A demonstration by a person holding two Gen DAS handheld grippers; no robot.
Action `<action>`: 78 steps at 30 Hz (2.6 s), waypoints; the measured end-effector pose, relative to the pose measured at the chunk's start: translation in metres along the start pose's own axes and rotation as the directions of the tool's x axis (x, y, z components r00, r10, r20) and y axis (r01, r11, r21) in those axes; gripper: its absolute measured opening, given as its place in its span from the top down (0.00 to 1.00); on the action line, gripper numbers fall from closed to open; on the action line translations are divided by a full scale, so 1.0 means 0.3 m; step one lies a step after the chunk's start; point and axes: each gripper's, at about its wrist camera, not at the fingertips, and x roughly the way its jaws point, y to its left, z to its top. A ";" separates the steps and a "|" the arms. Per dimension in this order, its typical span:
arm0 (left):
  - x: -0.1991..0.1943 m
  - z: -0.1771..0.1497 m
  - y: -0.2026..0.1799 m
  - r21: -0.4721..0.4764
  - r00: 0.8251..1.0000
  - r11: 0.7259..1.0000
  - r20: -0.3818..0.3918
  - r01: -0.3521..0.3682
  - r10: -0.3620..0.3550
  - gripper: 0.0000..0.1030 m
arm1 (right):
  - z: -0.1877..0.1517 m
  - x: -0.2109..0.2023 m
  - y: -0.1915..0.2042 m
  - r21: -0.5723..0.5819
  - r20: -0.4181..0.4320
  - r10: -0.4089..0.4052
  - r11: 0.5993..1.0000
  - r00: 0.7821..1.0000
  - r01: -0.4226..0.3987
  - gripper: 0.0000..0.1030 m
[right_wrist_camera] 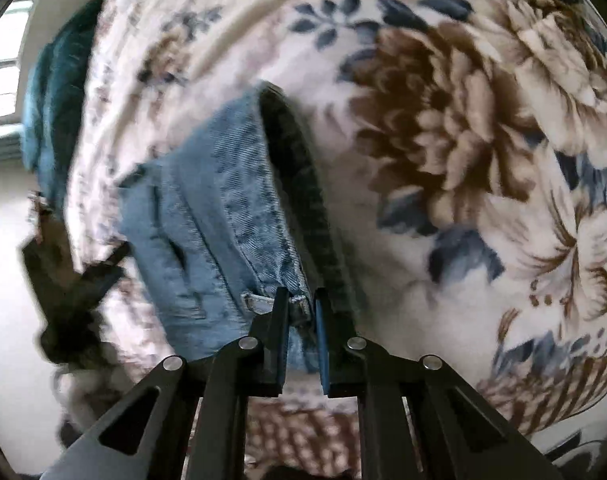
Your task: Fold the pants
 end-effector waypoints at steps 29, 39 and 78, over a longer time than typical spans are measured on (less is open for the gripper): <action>0.055 0.112 0.381 -0.234 0.979 0.952 0.009 -0.198 0.206 0.04 | 0.410 0.684 1.074 -0.486 -0.388 -0.165 0.873 0.907 -0.049 0.73; 0.100 0.137 0.420 -0.238 0.993 0.965 0.006 -0.112 0.117 0.04 | 0.577 0.683 0.797 0.034 -0.466 0.189 0.980 0.865 -0.196 0.71; 0.340 0.386 0.077 0.011 0.908 0.982 -0.383 0.189 -0.171 0.24 | 0.636 0.240 0.403 -0.174 -0.131 -0.214 0.966 0.968 0.190 0.30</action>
